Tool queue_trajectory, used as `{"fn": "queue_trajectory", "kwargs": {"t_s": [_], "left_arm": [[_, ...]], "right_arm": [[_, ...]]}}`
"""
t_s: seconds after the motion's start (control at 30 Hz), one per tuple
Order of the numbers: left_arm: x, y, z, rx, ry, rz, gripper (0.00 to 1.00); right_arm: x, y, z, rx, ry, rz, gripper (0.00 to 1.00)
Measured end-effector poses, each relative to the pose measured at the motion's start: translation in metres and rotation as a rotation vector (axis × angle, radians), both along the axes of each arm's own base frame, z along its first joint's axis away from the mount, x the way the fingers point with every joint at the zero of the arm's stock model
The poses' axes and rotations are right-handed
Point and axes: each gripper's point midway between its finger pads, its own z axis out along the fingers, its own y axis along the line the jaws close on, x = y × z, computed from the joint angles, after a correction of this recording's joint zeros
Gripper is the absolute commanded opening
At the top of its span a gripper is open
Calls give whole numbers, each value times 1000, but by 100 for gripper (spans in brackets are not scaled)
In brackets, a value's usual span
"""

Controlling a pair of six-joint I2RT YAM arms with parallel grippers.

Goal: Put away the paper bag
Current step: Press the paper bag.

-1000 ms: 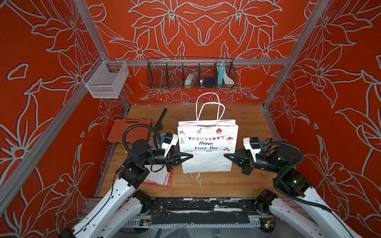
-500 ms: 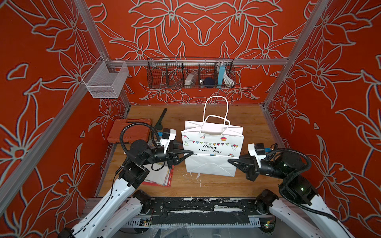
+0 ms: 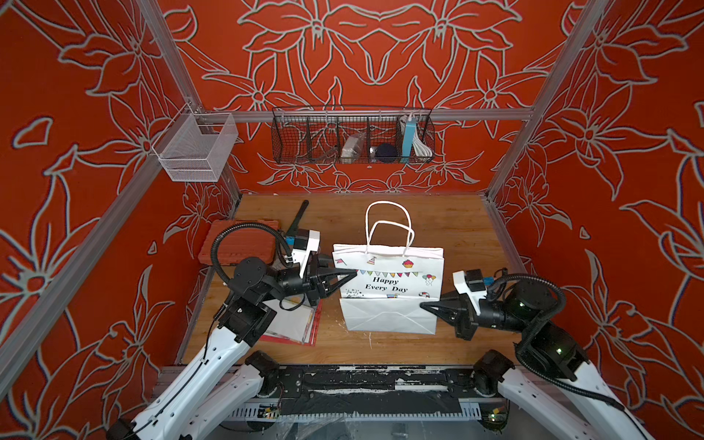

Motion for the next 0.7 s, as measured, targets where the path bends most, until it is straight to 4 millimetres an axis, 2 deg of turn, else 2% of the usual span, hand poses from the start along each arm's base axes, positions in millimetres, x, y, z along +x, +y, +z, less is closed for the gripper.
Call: {"fn": "queue_trajectory", "kwargs": {"t_s": [0.1, 0.17, 0.2, 0.27, 0.3, 0.37, 0.43, 0.5, 0.6, 0.63, 0.67, 0.7], "left_arm": [[-1, 1, 5, -9, -15, 8, 1], [-2, 2, 7, -10, -31, 13, 2], [-3, 3, 7, -11, -34, 13, 7], [-5, 3, 8, -12, -43, 14, 22], [-5, 4, 9, -14, -47, 20, 26], [-5, 6, 14, -21, -61, 33, 27], [-6, 8, 19, -30, -74, 45, 19], [-7, 10, 24, -39, -89, 56, 1], [-8, 11, 26, -39, -106, 68, 0], [-8, 11, 26, -37, -106, 70, 5], [-7, 11, 25, -35, -109, 76, 22], [-6, 12, 25, -35, -113, 86, 32]], "right_arm": [[0, 0, -3, -7, 9, 0, 0], [0, 0, -3, -8, 6, 0, 0], [0, 0, -3, -8, 6, 0, 0], [0, 0, -3, -9, 4, 0, 0], [0, 0, -5, -13, 9, 0, 0], [0, 0, -8, -23, 21, 0, 0], [0, 0, -12, -33, 34, 0, 0], [0, 0, -15, -40, 43, 1, 0], [0, 0, -16, -40, 43, 0, 0], [0, 0, -16, -40, 43, 0, 0], [1, 0, -16, -40, 45, 0, 0], [1, 0, -17, -41, 50, -1, 0]]}}
